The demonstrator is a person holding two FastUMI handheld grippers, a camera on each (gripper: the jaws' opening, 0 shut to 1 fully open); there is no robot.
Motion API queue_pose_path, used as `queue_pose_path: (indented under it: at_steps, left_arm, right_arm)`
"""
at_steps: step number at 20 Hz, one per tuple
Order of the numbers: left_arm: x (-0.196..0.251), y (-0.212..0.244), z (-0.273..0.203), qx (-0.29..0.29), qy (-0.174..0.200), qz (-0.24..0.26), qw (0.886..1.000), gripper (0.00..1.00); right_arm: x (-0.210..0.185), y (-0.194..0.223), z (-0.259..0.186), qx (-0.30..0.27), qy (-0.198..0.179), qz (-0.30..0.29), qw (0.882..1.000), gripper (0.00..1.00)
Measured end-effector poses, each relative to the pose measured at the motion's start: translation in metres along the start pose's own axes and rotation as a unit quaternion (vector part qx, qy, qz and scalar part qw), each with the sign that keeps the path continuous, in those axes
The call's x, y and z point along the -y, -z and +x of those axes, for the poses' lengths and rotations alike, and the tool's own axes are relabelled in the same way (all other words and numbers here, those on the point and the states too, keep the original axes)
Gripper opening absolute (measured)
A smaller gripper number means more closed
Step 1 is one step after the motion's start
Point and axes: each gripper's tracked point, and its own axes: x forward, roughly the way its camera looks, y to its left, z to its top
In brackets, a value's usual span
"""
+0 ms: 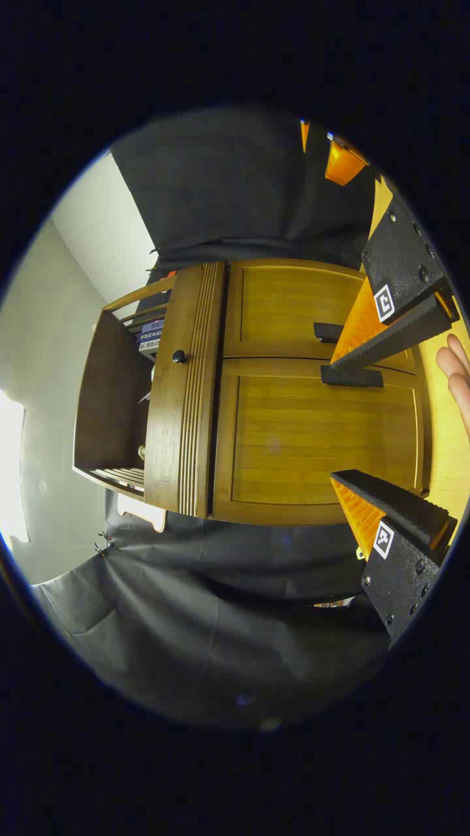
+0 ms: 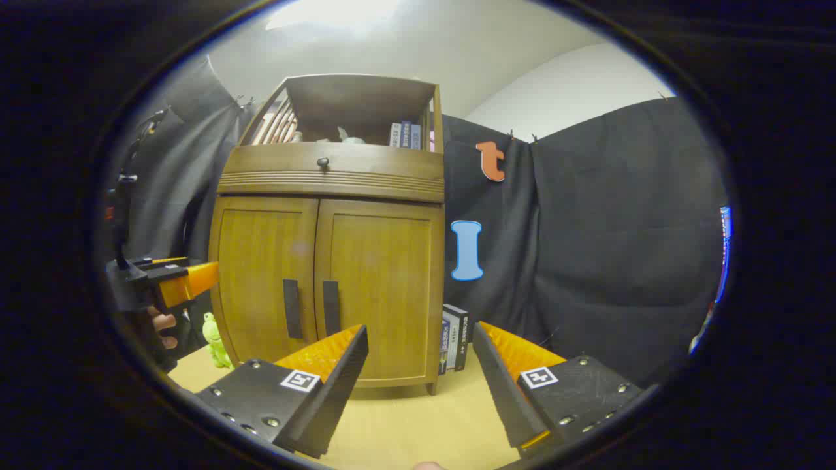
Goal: Open the right door of the double-door shoe cabinet with the right hand, and open the left door with the left hand.
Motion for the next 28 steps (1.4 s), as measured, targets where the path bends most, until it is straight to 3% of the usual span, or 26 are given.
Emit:
queue_pose_path:
  at_steps: [8, 9, 10, 12, 13, 18, 24, 28]
  left_arm:
    - [-0.002, 0.008, 0.01, -0.021, -0.001, -0.007, 1.0, 0.91]
    - [-0.001, 0.007, 0.01, -0.02, 0.0, -0.005, 1.0, 0.95]
    - [-0.001, 0.007, 0.009, -0.02, 0.001, -0.003, 1.0, 0.9]
    - [0.001, 0.008, 0.009, -0.022, 0.003, -0.003, 1.0, 0.95]
    - [0.001, 0.009, 0.01, -0.024, 0.004, -0.003, 1.0, 0.91]
    - [0.002, 0.009, 0.014, -0.025, 0.009, -0.002, 1.0, 0.9]
    - [-0.021, 0.01, 0.027, -0.024, -0.011, 0.009, 1.0, 0.9]
    - [-0.035, 0.016, 0.03, -0.036, -0.025, 0.008, 0.999, 0.9]
  right_arm:
    - [-0.003, 0.002, 0.007, -0.007, -0.007, -0.006, 1.0, 0.94]
    - [-0.003, 0.004, 0.008, -0.009, -0.007, -0.005, 1.0, 0.94]
    - [-0.004, 0.004, 0.01, -0.01, -0.008, -0.002, 1.0, 0.94]
    - [-0.003, 0.005, 0.015, -0.012, -0.01, 0.0, 1.0, 0.96]
    - [-0.003, 0.007, 0.017, -0.012, -0.01, -0.001, 1.0, 0.97]
    - [-0.016, 0.009, 0.045, -0.011, -0.023, 0.01, 1.0, 0.96]
    - [-0.065, 0.009, 0.096, 0.002, -0.07, 0.027, 0.997, 0.96]
    - [-0.1, 0.027, 0.142, -0.02, -0.098, 0.038, 0.994, 0.96]
